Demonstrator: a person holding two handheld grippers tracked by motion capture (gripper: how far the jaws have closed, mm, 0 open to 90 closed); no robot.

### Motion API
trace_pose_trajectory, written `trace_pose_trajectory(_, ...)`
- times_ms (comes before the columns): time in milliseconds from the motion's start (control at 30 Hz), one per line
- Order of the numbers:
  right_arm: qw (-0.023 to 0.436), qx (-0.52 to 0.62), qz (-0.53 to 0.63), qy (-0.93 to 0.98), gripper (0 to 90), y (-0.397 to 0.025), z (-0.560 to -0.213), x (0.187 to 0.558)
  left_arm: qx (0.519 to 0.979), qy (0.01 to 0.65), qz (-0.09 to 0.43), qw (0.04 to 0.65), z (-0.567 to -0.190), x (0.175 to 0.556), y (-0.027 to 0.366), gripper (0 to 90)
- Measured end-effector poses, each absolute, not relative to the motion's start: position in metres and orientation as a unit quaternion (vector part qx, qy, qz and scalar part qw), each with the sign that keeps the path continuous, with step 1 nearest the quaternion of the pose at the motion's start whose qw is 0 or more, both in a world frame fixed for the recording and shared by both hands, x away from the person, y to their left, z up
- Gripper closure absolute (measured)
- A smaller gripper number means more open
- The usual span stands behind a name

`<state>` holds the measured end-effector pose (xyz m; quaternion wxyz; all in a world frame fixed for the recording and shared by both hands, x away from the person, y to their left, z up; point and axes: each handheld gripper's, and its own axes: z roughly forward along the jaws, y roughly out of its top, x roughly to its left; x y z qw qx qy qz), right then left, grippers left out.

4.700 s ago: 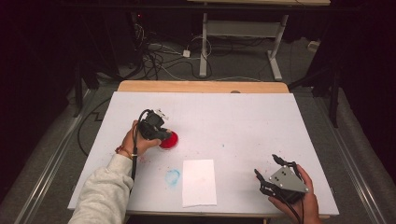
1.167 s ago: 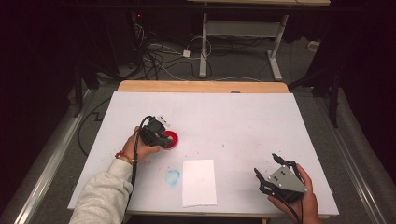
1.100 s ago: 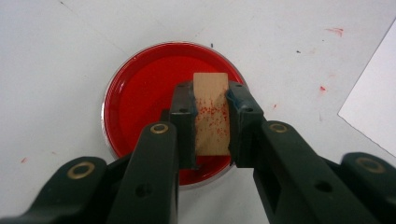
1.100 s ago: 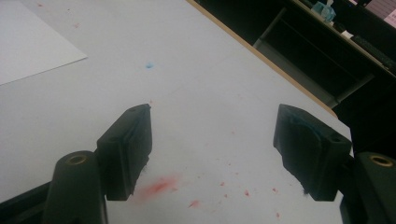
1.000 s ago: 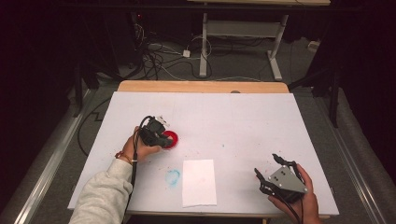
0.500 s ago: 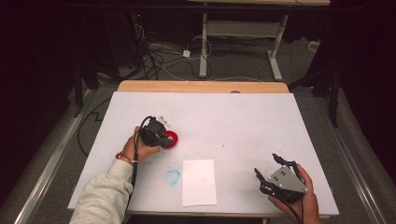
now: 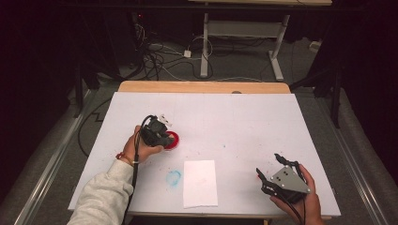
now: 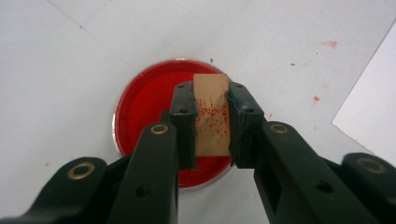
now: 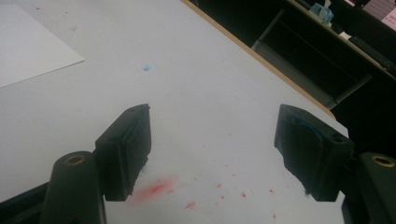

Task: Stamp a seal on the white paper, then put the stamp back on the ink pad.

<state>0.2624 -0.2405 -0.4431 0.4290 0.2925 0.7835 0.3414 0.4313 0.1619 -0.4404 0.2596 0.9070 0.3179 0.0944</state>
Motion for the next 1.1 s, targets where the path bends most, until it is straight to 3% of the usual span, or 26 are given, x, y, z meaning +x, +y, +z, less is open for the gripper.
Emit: trace_pose_trajectory(1100, 0.402, 0.292, 0.367, 0.787, 26.8, -0.24, -0.443, 0.267, 0.892, 0.28, 0.128, 0.33, -0.396, 0.401, 0.162, 73.6)
